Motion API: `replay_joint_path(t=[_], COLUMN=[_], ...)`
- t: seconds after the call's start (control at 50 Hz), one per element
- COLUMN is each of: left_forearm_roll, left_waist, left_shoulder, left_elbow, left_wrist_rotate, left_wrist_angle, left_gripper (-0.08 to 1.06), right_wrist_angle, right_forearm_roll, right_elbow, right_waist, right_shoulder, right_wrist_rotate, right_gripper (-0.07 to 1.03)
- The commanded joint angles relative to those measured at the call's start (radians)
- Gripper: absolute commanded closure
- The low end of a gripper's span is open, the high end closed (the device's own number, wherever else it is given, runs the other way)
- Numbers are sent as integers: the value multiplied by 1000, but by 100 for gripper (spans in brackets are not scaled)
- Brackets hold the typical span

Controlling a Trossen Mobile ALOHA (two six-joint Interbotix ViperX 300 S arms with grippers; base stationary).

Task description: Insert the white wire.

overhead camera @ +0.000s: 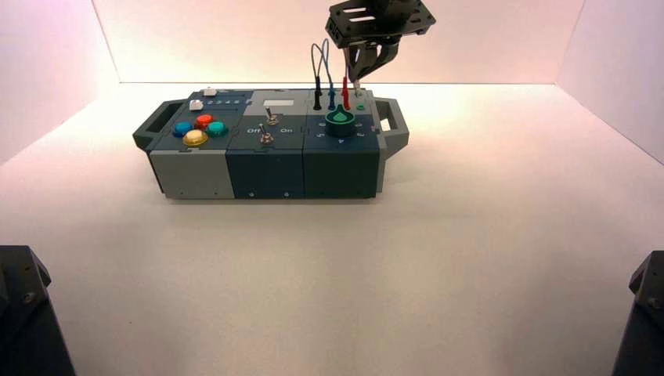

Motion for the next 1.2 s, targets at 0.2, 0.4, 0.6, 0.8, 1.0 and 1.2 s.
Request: replay_joint_path(t=[0.2, 0.4, 0.6, 0.8, 1.0, 1.2], left_forearm_roll=[2, 2, 2, 2, 2, 2], left_waist=[5, 6, 6, 6, 6, 6], left_shoulder=[11, 11, 9, 11, 11, 11], left_elbow=[-28, -28, -28, -26, -28, -28], left_wrist_rotate=[3, 3, 3, 3, 3, 3], left_wrist_angle=[-12, -14, -14, -14, -14, -14], left_gripper=[96, 96, 96, 96, 96, 96], right_wrist_angle=[-18, -18, -15, -11, -8, -8], right_forearm_roll=[3, 2, 0, -3, -3, -3], right_elbow=[-14, -12, -11, -9, -2, 2], right_waist=[3, 0, -2, -8, -9, -9], right_shoulder=[-14, -14, -12, -11, -11, -11], right_wrist_rotate=[3, 3, 3, 3, 3, 3], right_gripper=[98, 98, 98, 98, 98, 98])
